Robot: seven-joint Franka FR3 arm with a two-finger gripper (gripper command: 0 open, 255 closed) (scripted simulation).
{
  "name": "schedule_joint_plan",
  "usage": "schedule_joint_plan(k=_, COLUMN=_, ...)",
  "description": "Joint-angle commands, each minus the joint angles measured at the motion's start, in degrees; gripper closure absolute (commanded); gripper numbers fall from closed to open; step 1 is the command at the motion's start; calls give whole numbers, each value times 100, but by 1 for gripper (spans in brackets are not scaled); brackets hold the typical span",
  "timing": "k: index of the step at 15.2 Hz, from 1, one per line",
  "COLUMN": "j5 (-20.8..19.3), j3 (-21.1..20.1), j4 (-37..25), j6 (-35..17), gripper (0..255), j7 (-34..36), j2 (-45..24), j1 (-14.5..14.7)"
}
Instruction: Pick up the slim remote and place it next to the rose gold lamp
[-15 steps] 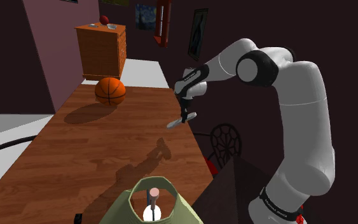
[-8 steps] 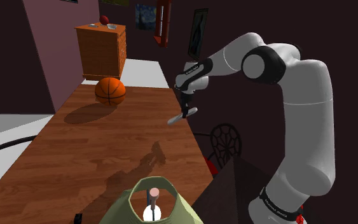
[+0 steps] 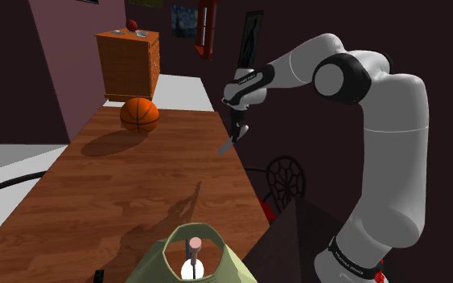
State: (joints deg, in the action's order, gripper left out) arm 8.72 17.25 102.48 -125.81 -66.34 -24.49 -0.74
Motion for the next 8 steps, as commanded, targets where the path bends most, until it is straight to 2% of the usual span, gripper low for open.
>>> schedule_joint_plan(k=1, j5=-36, j3=18, j4=-49, j6=134, gripper=255, j7=24, j2=90, j1=13)
schedule_joint_plan(k=8, j5=-135, j3=63, j4=-265, j6=579, gripper=255, j7=87, j2=330, j1=41)
